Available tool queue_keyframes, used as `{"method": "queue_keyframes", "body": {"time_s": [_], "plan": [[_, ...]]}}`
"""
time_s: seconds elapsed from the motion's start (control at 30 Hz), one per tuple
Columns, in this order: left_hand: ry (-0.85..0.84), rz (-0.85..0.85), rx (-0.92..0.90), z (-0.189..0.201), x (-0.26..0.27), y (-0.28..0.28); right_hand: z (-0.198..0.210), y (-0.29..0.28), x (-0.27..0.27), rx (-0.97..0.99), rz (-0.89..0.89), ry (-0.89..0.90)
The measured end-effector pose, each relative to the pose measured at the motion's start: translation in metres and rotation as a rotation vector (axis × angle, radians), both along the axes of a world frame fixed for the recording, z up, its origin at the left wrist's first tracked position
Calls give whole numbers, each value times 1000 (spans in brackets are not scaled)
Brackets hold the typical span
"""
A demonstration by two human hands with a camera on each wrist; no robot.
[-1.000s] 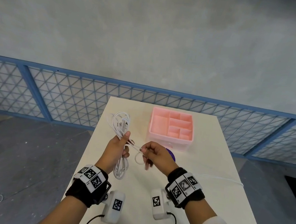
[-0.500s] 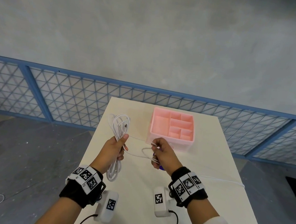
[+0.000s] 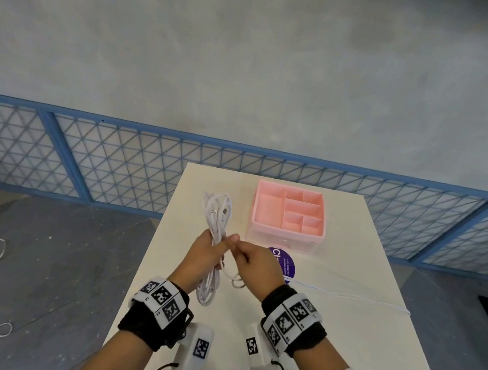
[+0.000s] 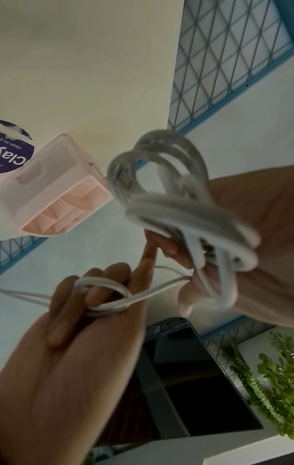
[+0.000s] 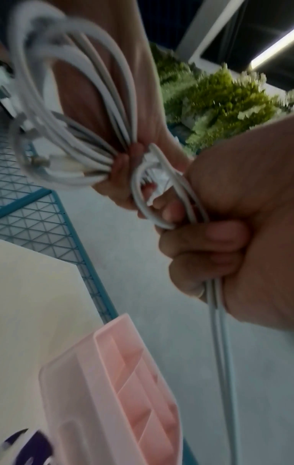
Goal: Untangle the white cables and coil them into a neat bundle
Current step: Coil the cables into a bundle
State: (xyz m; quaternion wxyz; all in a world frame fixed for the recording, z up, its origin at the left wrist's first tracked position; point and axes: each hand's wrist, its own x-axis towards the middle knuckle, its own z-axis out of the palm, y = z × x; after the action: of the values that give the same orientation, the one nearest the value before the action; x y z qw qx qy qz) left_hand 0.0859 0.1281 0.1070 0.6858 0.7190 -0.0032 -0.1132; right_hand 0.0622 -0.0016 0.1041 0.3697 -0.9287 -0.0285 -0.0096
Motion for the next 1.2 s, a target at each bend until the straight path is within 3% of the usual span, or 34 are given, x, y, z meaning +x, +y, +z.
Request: {"method": "queue_keyframes", "body": {"time_s": [0.1,0.17,0.3,0.5,0.67,0.8,0.87,0.97,1.07,1.13,1.2], "plan": [[10,10,34,-5,-2,-5,1,2,-2,-288,110,-11],[52,103,-15,-5,0,-7,3,1,-3,-325,164,-48],[151,225,-182,-6,8,-7,6,0,-6,-153,179,11],[110,240,-293,-6,24,12,-9,-27,-12,-38,164,166],[194,355,-753,-1,37,35,-29,-82,-17,150,47,376],[151,338,-603,1,47,46,-30,-115,-17,162,-71,374],[109,315,-506,1,48,45,-21,-112,-13,-65,60,379],[50,304,-405,-2,53,40,10,-83,-16,-453,408,469],[-2,226,-338,-1,50,28,46,-47,-17,-320,574,433],[-31,130,-294,1,41,15,65,-27,-8,-151,505,228],[1,16,-274,5,31,4,74,-18,9,-85,328,-2]]}}
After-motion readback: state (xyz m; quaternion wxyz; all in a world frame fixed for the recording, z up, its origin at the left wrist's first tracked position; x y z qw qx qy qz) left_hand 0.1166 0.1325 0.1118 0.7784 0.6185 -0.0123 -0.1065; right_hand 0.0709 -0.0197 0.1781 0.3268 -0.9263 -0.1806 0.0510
